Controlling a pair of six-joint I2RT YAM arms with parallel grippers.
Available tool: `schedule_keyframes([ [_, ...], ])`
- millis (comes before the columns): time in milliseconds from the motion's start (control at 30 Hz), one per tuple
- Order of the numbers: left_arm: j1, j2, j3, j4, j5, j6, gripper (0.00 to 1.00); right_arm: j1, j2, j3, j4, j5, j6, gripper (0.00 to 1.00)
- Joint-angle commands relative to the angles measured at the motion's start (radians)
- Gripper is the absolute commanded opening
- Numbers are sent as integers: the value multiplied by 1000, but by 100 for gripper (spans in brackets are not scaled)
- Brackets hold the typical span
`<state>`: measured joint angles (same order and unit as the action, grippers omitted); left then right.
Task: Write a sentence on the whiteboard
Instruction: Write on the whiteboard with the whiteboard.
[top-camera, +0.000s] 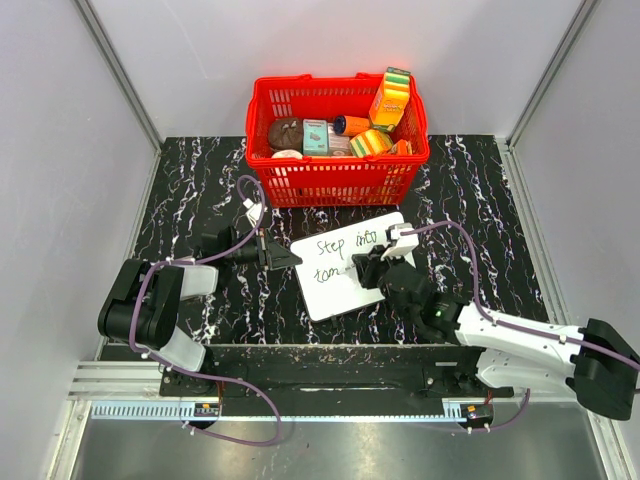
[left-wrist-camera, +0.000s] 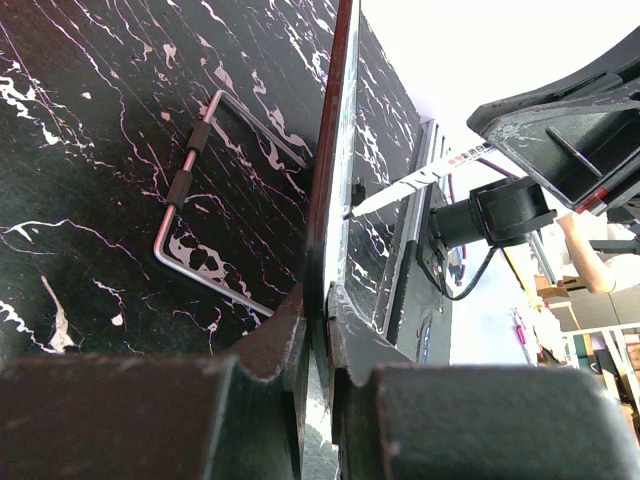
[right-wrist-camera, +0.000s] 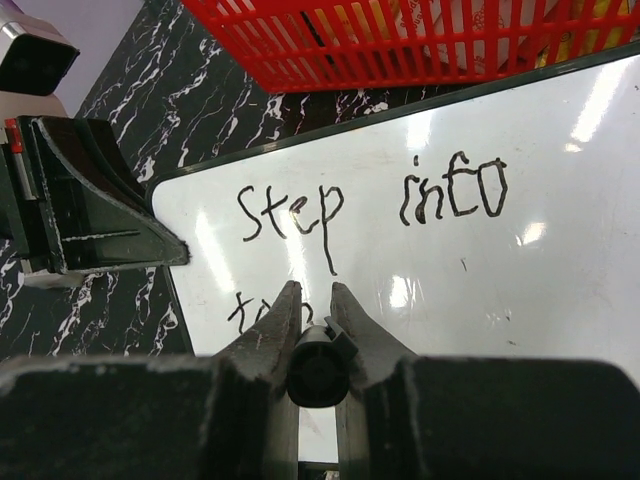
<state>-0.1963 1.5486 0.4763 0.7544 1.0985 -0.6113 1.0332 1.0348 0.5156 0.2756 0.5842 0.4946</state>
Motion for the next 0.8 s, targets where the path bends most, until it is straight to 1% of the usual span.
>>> schedule_keyframes([
  [0,-20,18,13,2,-20,84,0,-9,-42,3,-27,23,-11,0],
  [267,-18,18,15,0,-19,84,0,-9,-154,9,-1,8,-47,0],
  [633,-20,18,15,0,-23,82,0,-10,-151,21,-35,0,-68,0],
  [767,-20,19,16,-1,-23,84,0,-21,-137,35,-39,-26,-77,0],
])
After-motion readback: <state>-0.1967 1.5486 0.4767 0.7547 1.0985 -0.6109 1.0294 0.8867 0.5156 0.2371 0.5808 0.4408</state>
